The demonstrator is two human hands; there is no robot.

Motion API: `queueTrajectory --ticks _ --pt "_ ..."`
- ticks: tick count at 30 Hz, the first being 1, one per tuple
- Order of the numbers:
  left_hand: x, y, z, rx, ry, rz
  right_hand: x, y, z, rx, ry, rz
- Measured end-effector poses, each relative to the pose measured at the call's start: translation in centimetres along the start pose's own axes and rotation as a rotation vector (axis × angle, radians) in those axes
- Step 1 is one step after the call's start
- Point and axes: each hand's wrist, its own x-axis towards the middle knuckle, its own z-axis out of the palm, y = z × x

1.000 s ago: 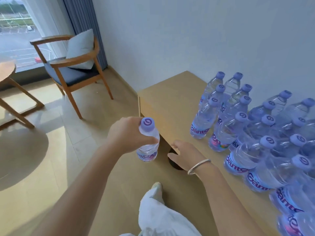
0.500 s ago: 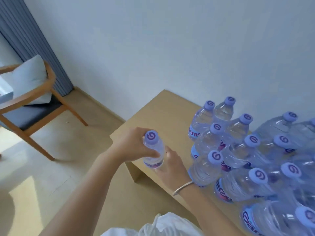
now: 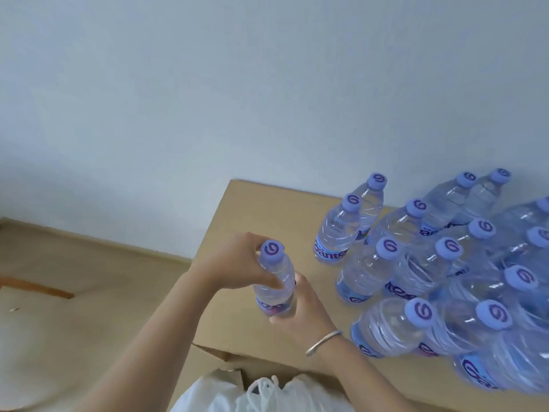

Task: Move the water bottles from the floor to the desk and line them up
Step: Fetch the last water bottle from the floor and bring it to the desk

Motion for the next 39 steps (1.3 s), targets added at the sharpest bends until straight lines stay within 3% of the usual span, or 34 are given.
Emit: queueTrajectory --ticks 7,14,19,22,25,28,39 --pt "3.6 -3.1 -3.6 -0.248 -0.106 0.104 1.2 -2.4 2.4 0.170 0.127 0.091" --pt "4.6 -3.7 -7.1 -0.465 0.090 0.098 1.0 -6.8 2.9 0.497 0.174 0.037" --pt "4.4 -4.2 -9.2 -0.707 -0.266 0.201 1.7 -9.9 1.9 0.663 0.037 -0.070" --pt "4.8 -4.1 -9.8 -0.924 -0.326 0.264 1.9 -10.7 1.7 0.761 -0.084 -0.090" --pt "5.7 -3.8 -10.8 -0.901 -0.251 0.334 2.9 -11.7 1.1 0.729 -0.178 -0.086" --pt "6.9 -3.2 -11.6 -0.878 -0.201 0.371 4.9 -12.9 0.4 0.602 -0.124 -0.097" --pt "10.8 -3.4 -15.9 -0.654 -0.091 0.264 12.1 -14.1 1.2 0.573 -0.056 -0.035"
